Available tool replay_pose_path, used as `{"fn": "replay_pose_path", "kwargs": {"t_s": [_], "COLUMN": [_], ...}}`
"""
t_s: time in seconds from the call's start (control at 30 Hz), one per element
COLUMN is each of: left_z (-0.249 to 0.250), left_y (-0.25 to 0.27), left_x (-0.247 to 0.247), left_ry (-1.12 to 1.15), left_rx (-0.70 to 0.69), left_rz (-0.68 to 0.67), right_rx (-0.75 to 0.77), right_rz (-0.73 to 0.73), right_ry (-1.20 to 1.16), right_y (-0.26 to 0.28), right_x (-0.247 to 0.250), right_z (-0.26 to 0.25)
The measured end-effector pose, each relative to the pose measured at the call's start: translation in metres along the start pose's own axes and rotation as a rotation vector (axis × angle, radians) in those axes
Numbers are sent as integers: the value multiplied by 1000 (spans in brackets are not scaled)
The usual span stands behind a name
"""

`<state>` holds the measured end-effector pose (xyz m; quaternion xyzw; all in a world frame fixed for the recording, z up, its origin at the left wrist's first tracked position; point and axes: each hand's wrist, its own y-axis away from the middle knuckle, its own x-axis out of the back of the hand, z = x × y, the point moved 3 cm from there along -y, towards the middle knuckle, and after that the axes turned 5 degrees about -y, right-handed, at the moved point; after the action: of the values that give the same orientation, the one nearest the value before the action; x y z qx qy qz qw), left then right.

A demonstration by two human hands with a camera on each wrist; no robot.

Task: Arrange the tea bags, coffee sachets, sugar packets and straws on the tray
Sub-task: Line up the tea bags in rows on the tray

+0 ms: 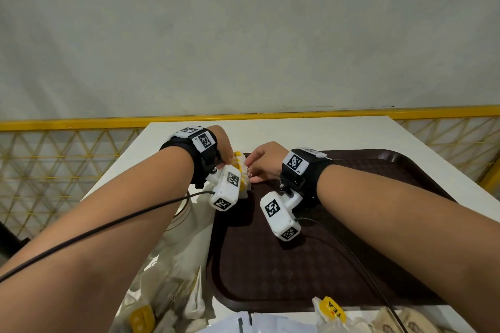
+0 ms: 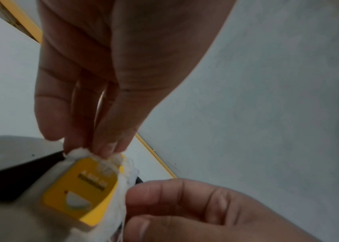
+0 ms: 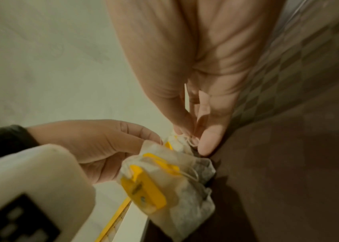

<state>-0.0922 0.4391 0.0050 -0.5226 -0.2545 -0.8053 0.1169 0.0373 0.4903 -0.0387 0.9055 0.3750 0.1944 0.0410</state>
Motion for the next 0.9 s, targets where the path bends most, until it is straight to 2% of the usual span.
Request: {"fn": "replay_pose_path", "kwargs": {"t_s": [0.13,0.33,0.63,0.77,0.9], "left_z": [0,-7,-9,-7,-3], "left_y": [4,9,3,-3,-4], "left_x": [6,9,7,6,2], "left_ry": [74,101,155,182,95], "left_rx": [-52,-73,-79,-52,-43], "left_rz": [-77,-1,14,15,32], "right_rx": [-47,-31,-93,-118,-131], "right_rz": [44,49,112,140,109], "right_ry": [-108,-93,-121,-209,-201], "right_y": [0,-1,-8,-8,2], "right_x": [0,-1,-9,-6,2], "right_z": [-4,-11,-13,-12,-7]}}
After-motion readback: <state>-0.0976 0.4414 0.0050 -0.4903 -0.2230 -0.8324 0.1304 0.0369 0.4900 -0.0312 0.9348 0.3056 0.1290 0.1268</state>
